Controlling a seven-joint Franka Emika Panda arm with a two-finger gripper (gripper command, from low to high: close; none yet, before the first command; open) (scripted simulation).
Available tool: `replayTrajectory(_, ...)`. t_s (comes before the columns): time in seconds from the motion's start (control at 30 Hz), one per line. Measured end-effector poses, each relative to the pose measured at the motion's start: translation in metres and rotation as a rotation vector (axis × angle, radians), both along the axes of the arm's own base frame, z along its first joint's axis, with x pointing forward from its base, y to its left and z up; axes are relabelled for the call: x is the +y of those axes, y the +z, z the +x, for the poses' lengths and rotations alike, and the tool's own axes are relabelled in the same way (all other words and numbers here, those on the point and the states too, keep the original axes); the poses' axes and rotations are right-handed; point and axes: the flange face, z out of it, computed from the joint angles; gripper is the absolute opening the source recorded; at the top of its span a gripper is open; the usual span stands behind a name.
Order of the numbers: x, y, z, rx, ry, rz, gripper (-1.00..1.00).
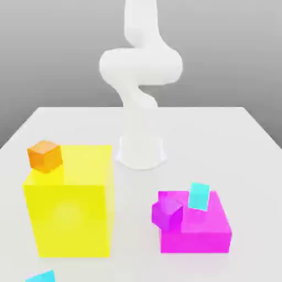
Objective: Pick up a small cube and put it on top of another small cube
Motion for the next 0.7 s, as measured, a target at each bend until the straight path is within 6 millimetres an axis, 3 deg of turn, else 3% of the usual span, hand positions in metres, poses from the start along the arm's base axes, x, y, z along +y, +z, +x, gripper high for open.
replayTrajectory(0.17, -0.025, -0.063, 0.061, 0.127, 0.091, 0.031, 0.0)
replayTrajectory(0.37, -0.051, -0.149, 0.117, 0.26, 0.175, 0.049, 0.0)
replayTrajectory(0.53, -0.072, -0.226, 0.149, 0.361, 0.231, 0.044, 0.0)
replayTrajectory(0.7, -0.095, -0.304, 0.167, 0.455, 0.273, 0.018, 0.0)
